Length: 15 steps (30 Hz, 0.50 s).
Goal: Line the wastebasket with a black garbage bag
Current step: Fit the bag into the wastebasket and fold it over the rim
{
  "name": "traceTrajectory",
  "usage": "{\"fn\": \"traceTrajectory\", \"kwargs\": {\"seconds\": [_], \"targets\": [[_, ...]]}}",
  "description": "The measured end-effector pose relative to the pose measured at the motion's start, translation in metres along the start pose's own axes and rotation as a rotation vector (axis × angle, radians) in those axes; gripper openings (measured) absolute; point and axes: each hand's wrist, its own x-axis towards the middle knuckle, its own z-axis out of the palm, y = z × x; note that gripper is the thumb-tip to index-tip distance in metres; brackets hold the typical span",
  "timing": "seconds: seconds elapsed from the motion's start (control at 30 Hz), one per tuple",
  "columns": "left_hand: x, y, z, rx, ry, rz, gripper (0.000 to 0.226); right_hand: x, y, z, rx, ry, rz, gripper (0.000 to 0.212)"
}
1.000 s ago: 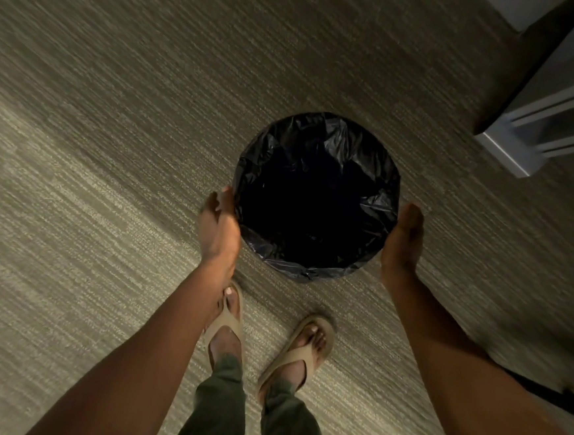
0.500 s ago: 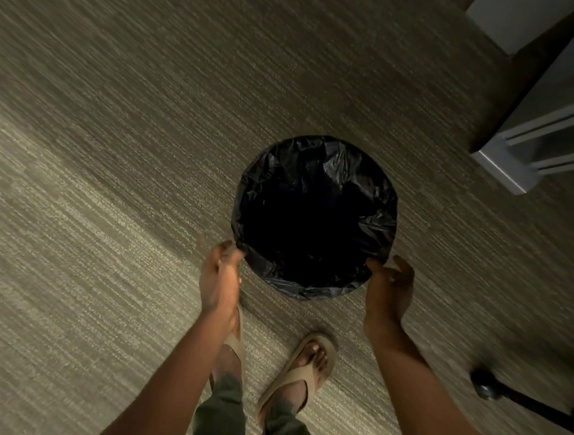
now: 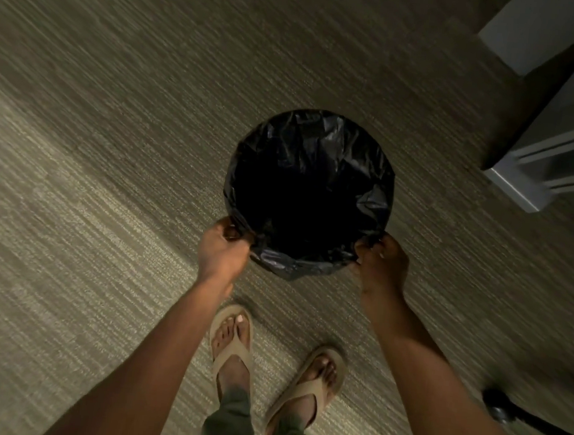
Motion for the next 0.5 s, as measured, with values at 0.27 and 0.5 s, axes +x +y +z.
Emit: {"fn": "traceTrajectory", "kwargs": {"seconds": [0.27,0.5], "targets": [[0.081,0.073,-0.031,0.133,0.046,0.208,0.038,0.028,-0.076,0.092,-0.203,-0.048,-0.201,0.036],[0.134,0.107,-0.040,0.142,0.009,0.223,0.048,0.053,-0.098,0.145,-0.273,-0.040,-0.240,0.041]]}}
